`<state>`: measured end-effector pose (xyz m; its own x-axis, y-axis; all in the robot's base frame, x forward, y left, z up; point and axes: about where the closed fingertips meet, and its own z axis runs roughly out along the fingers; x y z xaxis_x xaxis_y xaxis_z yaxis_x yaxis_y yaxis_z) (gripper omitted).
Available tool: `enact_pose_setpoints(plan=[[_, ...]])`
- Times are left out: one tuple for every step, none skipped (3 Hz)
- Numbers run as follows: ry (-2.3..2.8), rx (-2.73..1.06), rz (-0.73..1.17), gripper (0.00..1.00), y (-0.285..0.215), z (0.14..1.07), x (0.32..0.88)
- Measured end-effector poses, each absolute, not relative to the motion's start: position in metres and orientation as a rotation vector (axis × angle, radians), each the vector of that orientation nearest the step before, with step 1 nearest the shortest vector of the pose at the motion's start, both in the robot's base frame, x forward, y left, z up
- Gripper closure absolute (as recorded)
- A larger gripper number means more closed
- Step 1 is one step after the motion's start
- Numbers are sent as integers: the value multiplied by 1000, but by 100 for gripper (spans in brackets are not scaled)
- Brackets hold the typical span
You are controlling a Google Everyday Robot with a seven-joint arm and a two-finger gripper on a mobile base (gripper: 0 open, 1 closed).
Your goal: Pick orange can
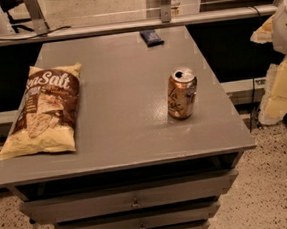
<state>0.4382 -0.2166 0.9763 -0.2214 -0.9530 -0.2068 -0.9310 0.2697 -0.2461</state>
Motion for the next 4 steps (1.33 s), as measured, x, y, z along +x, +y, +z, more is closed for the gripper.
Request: enact_pose_setpoints(plan=[[2231, -1724, -99, 0, -217, 976, 438], [2205, -1685, -9, 0, -214, 971, 442], [2154, -1585, 188, 0, -207, 944, 452], [2041, -1458, 389, 0, -190, 919, 471]])
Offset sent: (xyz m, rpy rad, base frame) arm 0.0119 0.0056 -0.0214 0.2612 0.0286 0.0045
